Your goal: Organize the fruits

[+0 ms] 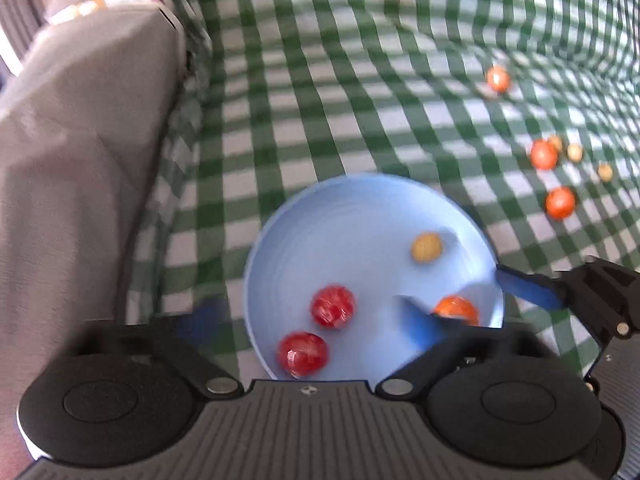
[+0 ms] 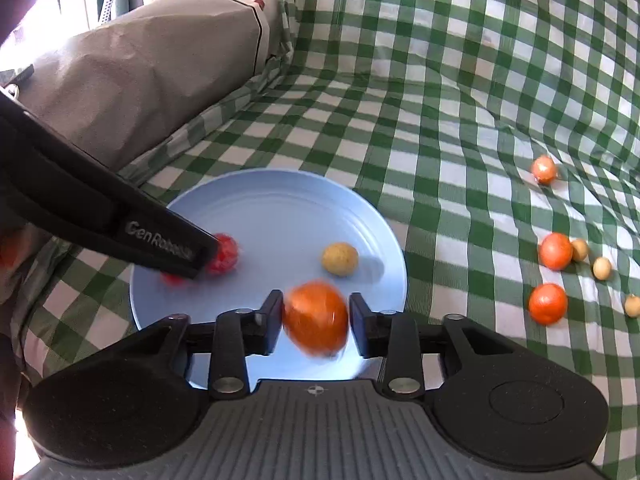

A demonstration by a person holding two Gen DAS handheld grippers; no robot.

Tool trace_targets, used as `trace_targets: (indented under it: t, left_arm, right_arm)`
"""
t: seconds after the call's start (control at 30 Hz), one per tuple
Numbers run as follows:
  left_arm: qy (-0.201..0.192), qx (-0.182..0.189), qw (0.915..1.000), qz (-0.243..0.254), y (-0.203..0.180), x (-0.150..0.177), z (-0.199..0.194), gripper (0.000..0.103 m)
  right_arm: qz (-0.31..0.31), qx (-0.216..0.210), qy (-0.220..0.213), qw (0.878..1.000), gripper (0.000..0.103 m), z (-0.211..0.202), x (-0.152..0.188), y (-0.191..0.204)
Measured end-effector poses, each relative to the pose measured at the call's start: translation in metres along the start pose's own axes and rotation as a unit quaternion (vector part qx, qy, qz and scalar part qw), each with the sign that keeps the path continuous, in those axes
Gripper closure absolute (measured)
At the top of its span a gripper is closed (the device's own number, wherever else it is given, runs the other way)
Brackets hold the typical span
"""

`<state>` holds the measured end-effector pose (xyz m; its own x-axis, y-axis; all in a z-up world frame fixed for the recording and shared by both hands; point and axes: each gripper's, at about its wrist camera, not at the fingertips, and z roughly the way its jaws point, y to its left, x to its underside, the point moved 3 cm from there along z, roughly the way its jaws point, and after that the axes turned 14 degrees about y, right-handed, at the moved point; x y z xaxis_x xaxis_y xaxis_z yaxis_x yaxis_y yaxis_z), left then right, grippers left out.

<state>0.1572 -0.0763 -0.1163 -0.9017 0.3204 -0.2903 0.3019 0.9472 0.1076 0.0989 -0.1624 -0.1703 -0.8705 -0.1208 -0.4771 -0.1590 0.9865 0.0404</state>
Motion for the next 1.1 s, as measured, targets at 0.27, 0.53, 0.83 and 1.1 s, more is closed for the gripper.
trace_targets:
  t: [0.27, 0.53, 0.83, 1.1]
  left_arm:
    - [0.040, -0.003, 0.9992, -0.004, 0.007, 0.032, -0.045, 0.000]
    - [0.040, -0.013, 0.9989, -0.021, 0.015, 0.093, -0.090, 0.000]
    - [0.014, -0.025, 0.9994, -0.019, 0.010, 0.133, -0.122, 0.000]
    - [-0.010, -0.034, 0.9993, -0.015, 0.007, 0.145, -0.141, 0.000]
  right_arm:
    - [0.012, -0.002, 0.006, 1.000, 0.013, -0.050, 0.015, 0.007]
    - [0.026, -0.016, -0.008, 1.000, 0.004, -0.123, 0.062, 0.026]
    - [0.050, 0.008, -0.062, 0.997, 0.003, -0.173, 0.092, 0.030]
    - [0.049, 0.014, -0.085, 0.995, 0.003, -0.191, 0.102, 0.035]
